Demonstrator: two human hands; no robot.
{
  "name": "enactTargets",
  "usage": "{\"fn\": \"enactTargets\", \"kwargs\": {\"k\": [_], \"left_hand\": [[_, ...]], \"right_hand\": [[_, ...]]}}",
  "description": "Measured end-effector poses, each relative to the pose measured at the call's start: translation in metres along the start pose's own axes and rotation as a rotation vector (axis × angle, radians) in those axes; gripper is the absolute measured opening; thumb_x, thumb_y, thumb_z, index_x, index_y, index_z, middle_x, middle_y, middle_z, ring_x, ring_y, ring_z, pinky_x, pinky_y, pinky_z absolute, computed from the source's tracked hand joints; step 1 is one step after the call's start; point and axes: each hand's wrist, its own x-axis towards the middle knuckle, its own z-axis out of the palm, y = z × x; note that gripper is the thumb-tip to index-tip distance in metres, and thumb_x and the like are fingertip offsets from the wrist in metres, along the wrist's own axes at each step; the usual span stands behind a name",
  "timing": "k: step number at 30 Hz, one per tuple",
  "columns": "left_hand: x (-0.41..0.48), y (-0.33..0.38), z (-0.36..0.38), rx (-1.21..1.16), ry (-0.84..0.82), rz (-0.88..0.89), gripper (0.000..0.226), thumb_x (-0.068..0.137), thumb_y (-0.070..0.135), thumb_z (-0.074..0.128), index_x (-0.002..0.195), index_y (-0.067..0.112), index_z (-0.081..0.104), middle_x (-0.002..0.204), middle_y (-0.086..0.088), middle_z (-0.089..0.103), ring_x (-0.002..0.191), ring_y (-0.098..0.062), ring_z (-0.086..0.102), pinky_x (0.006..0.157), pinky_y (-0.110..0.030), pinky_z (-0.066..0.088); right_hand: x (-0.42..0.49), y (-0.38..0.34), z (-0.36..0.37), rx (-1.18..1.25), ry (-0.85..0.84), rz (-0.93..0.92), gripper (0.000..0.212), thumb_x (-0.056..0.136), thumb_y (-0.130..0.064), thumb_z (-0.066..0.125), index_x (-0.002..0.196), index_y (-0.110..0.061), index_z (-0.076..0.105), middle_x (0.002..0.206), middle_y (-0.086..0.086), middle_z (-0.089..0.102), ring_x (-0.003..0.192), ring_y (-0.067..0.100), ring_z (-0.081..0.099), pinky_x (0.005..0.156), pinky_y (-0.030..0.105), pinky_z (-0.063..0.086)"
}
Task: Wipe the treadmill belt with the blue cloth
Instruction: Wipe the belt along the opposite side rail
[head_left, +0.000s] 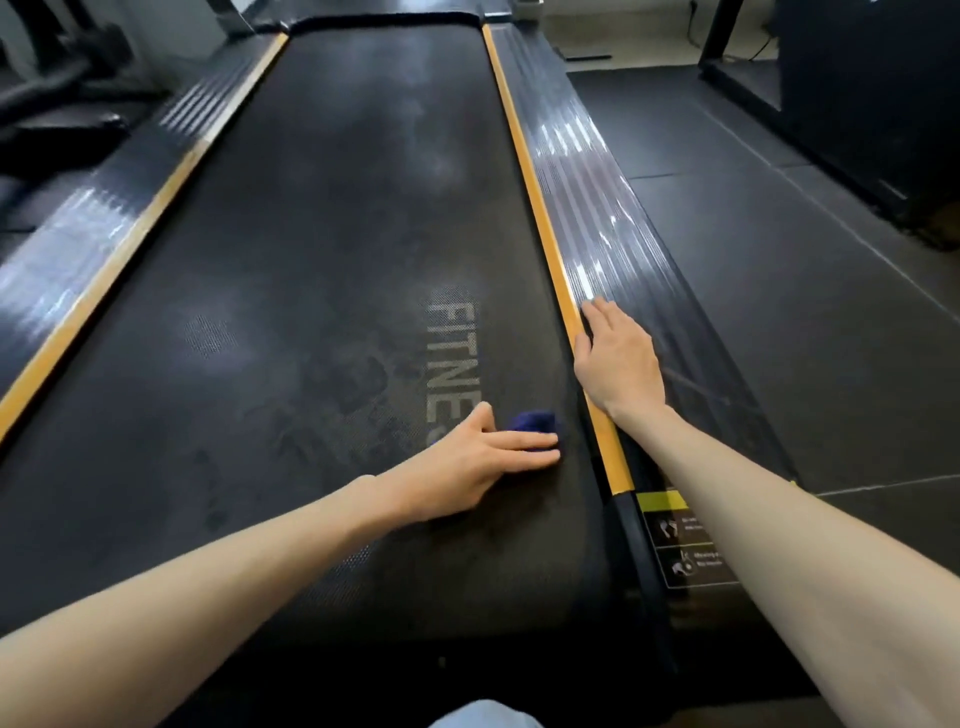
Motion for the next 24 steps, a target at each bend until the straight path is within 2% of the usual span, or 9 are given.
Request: {"fn": "enactTargets", "kwargs": {"k": [3, 6, 10, 12, 15, 18, 20, 22, 24], "left_hand": [[0.012, -0.026, 0.002, 0.151, 0.076, -0.028, 0.054, 0.086, -0.002, 0.051, 0.135, 0.023, 0.049, 0.141, 0.004, 0.046, 0.084, -0.021, 0.038, 0.075, -0.015, 0.022], [0.044, -0.05, -0.001, 0.273, 0.208, -0.165, 0.049, 0.084, -0.004, 0.049, 0.125, 0.02, 0.059, 0.129, -0.003, 0.058, 0.077, -0.023, 0.035, 0.074, -0.024, 0.026], [0.074, -0.065, -0.007, 0.254, 0.33, -0.545, 0.05, 0.092, -0.002, 0.041, 0.134, 0.024, 0.048, 0.14, 0.004, 0.047, 0.098, -0.024, 0.036, 0.087, -0.033, 0.035], [0.076, -0.058, -0.004, 0.131, 0.391, -0.628, 0.048, 0.092, -0.003, 0.041, 0.131, 0.023, 0.053, 0.139, 0.004, 0.048, 0.101, -0.025, 0.036, 0.092, -0.033, 0.035], [0.058, -0.04, 0.001, 0.004, 0.313, -0.496, 0.042, 0.091, -0.002, 0.042, 0.12, 0.021, 0.062, 0.136, 0.005, 0.051, 0.094, -0.021, 0.035, 0.086, -0.027, 0.032], [0.033, -0.022, -0.007, -0.061, 0.166, -0.373, 0.04, 0.092, 0.002, 0.044, 0.119, 0.025, 0.063, 0.137, 0.01, 0.049, 0.088, -0.012, 0.031, 0.079, -0.023, 0.031], [0.023, -0.012, -0.009, -0.036, 0.074, -0.353, 0.04, 0.094, 0.007, 0.044, 0.125, 0.028, 0.058, 0.142, 0.012, 0.043, 0.092, -0.013, 0.032, 0.083, -0.026, 0.036], [0.018, -0.003, -0.01, 0.11, -0.008, -0.358, 0.041, 0.097, 0.015, 0.042, 0.134, 0.033, 0.048, 0.149, 0.01, 0.032, 0.101, -0.018, 0.035, 0.09, -0.032, 0.039], [0.016, 0.007, -0.01, 0.214, -0.07, -0.442, 0.042, 0.098, 0.031, 0.039, 0.14, 0.037, 0.036, 0.154, 0.008, 0.02, 0.112, -0.023, 0.034, 0.096, -0.034, 0.037]], "right_hand": [[0.0, 0.002, 0.003, -0.012, 0.007, -0.013, 0.042, 0.098, -0.025, 0.039, 0.138, -0.012, 0.043, 0.143, 0.005, 0.044, 0.134, 0.019, 0.037, 0.11, 0.035, 0.027], [0.001, 0.003, 0.003, -0.014, -0.013, -0.004, 0.045, 0.099, -0.026, 0.038, 0.141, -0.012, 0.04, 0.147, 0.005, 0.038, 0.137, 0.019, 0.032, 0.112, 0.036, 0.023], [-0.001, 0.002, 0.002, -0.014, -0.02, 0.007, 0.045, 0.099, -0.027, 0.037, 0.142, -0.013, 0.038, 0.148, 0.004, 0.037, 0.138, 0.018, 0.03, 0.113, 0.034, 0.022], [0.0, 0.002, 0.004, -0.008, -0.003, 0.005, 0.044, 0.099, -0.027, 0.038, 0.141, -0.013, 0.04, 0.147, 0.004, 0.039, 0.137, 0.018, 0.032, 0.112, 0.034, 0.023], [0.0, 0.003, 0.003, -0.002, 0.005, -0.004, 0.044, 0.098, -0.026, 0.039, 0.14, -0.013, 0.041, 0.145, 0.004, 0.04, 0.135, 0.018, 0.034, 0.111, 0.033, 0.024], [0.0, 0.001, 0.001, 0.003, -0.012, 0.0, 0.045, 0.098, -0.027, 0.04, 0.141, -0.014, 0.04, 0.147, 0.004, 0.039, 0.137, 0.02, 0.033, 0.112, 0.035, 0.024], [0.0, 0.0, 0.0, 0.007, -0.019, 0.008, 0.044, 0.098, -0.027, 0.04, 0.14, -0.013, 0.041, 0.147, 0.005, 0.039, 0.137, 0.02, 0.033, 0.112, 0.037, 0.024], [-0.001, -0.001, -0.002, 0.016, -0.025, 0.006, 0.044, 0.098, -0.027, 0.039, 0.14, -0.013, 0.041, 0.146, 0.005, 0.04, 0.136, 0.021, 0.033, 0.111, 0.038, 0.025], [-0.002, -0.003, -0.003, 0.014, -0.024, -0.008, 0.043, 0.099, -0.026, 0.039, 0.139, -0.012, 0.042, 0.144, 0.006, 0.041, 0.135, 0.021, 0.035, 0.111, 0.038, 0.025]]}}
